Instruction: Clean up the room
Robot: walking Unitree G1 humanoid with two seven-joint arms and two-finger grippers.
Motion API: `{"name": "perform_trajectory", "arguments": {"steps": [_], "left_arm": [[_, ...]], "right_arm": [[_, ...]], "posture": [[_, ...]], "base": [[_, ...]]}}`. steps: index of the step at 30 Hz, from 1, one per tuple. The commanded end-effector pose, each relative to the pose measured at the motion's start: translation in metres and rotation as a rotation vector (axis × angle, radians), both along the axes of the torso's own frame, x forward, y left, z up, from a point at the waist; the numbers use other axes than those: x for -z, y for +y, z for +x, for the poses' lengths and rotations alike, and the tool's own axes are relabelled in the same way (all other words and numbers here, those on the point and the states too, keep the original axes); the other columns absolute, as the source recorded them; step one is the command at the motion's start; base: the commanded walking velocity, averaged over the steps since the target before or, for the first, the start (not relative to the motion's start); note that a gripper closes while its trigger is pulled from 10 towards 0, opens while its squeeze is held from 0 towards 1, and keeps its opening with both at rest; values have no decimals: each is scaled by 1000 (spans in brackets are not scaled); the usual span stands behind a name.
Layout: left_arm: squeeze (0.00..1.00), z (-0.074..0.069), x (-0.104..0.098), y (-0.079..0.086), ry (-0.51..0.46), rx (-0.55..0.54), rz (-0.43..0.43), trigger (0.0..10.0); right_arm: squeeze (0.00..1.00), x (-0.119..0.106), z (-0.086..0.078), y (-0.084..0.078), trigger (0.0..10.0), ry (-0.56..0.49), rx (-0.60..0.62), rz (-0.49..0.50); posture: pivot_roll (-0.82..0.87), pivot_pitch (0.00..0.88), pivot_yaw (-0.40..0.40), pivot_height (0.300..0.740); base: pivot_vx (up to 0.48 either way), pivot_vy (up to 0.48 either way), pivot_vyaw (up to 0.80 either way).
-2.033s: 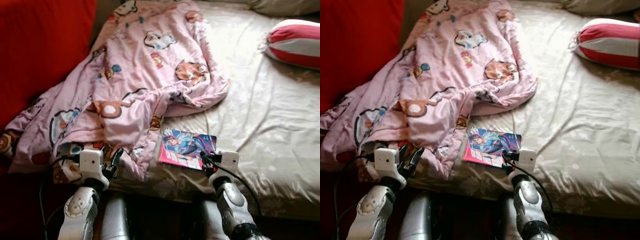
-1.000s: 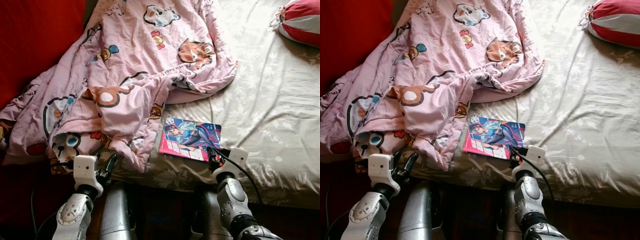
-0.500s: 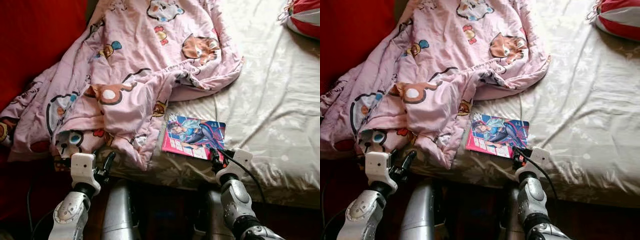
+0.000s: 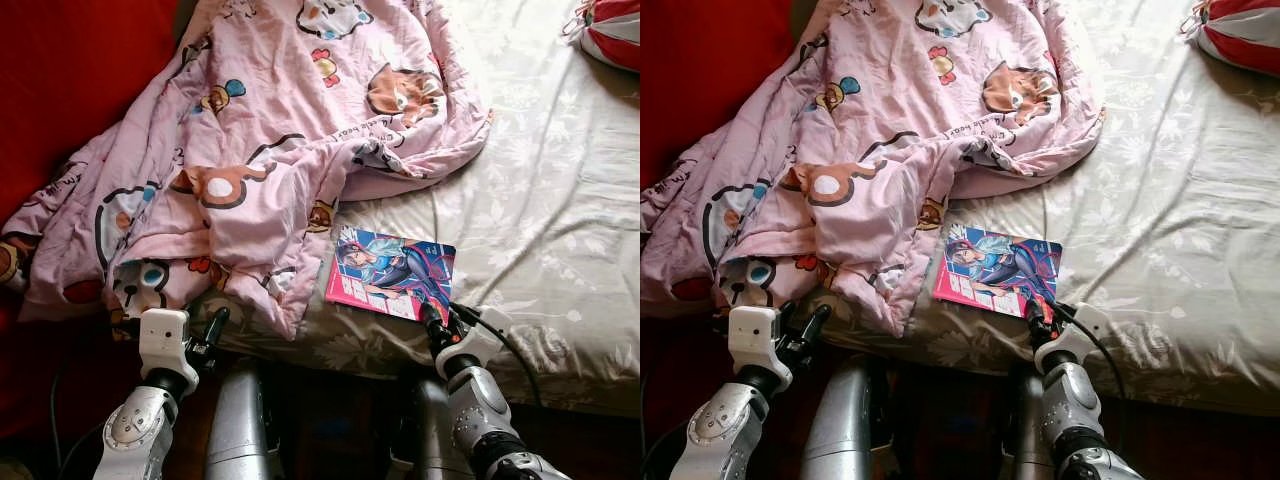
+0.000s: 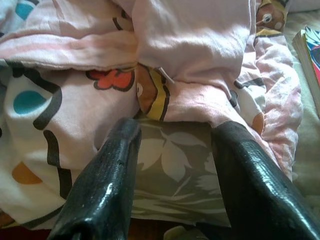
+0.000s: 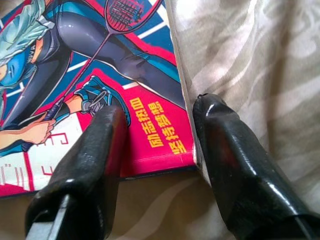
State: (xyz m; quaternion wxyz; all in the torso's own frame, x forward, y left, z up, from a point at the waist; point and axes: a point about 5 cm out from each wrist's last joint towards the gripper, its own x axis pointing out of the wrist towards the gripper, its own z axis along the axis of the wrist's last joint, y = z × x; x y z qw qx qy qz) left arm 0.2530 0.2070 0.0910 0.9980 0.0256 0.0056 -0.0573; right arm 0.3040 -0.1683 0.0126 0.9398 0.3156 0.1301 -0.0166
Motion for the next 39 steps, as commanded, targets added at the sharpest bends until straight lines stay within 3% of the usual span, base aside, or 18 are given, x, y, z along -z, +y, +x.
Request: {"name": "perform_trajectory", "arguments": {"steps": [1,9,18,19,20,31,39], "left_arm": [[0,-6,5,6,35,-11,14,10000],[0,-8,5,6,39,-12,16,10000],[0,-7,4,9,38,-22,27,10000],[0,-7,4,9,37,-22,27,10000],[0,-6,4,9,37,-22,26,10000],[0,-4,5,8,36,-25,25,10000],[0,-3,6,10,35,-37,29,10000]], "right_arm": [[0,24,-20,9,10000,109,-14,127],[0,34,-31,23,10000,138,-37,361],[0,24,-23,36,10000,70,-116,417],[0,23,-21,36,7294,64,-120,412],[0,22,-21,35,0,63,-126,399],[0,20,-19,25,0,25,-92,351],[0,17,-20,11,0,-23,5,292]], "posture": [[215,330,40,586],[228,330,42,586],[221,327,43,586],[217,324,41,586],[216,322,40,586],[199,313,31,586],[192,299,23,586]], "base": [[0,0,0],[0,0,0],[0,0,0],[0,0,0],[0,0,0],[0,0,0],[0,0,0]]}}
